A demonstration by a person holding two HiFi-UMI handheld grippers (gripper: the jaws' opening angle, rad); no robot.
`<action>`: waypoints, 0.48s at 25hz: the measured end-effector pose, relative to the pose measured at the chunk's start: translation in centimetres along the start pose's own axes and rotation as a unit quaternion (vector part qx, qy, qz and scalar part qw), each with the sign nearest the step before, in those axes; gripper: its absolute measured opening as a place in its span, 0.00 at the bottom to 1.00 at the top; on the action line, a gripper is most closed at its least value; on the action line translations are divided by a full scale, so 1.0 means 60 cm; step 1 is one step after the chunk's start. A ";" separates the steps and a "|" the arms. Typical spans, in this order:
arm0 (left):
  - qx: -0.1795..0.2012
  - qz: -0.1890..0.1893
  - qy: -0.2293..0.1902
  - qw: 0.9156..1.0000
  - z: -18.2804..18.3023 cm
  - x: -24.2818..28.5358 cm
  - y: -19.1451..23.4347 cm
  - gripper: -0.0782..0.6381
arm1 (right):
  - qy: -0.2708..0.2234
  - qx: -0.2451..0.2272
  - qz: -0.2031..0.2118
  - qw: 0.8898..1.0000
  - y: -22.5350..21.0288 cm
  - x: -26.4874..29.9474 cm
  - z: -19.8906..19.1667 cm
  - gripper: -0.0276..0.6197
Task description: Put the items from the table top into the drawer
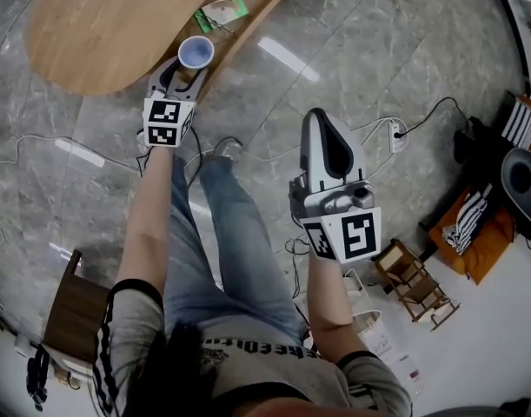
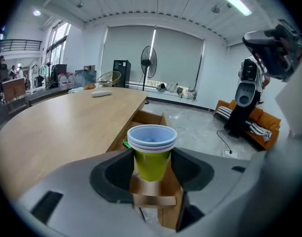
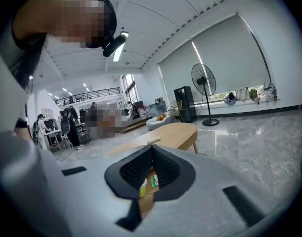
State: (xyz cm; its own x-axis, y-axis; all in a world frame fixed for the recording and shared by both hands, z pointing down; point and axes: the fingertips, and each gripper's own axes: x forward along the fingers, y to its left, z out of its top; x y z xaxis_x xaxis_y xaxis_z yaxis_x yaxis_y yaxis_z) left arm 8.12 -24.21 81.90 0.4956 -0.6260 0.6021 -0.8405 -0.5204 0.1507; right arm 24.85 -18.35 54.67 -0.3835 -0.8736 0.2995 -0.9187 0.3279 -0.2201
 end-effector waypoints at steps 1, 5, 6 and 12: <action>0.004 0.001 0.007 1.000 -0.005 0.006 0.001 0.43 | 0.001 0.001 0.000 1.000 -0.004 0.002 -0.003 0.04; 0.005 0.005 0.034 0.999 -0.025 0.023 0.000 0.43 | 0.004 0.005 -0.003 1.000 -0.019 0.009 -0.013 0.04; 0.006 0.005 0.042 0.999 -0.032 0.027 -0.001 0.43 | 0.004 0.005 -0.004 1.000 -0.023 0.012 -0.015 0.04; 0.010 0.002 0.072 0.997 -0.057 0.049 -0.001 0.43 | 0.006 0.010 -0.008 1.000 -0.040 0.029 -0.023 0.04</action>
State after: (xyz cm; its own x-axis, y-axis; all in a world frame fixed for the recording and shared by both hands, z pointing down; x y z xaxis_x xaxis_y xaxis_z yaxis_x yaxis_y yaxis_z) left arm 8.90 -24.03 86.33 0.4546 -0.5388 0.7092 -0.8373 -0.5301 0.1340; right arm 26.26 -20.17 57.01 -0.3696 -0.8745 0.3140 -0.9228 0.3060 -0.2341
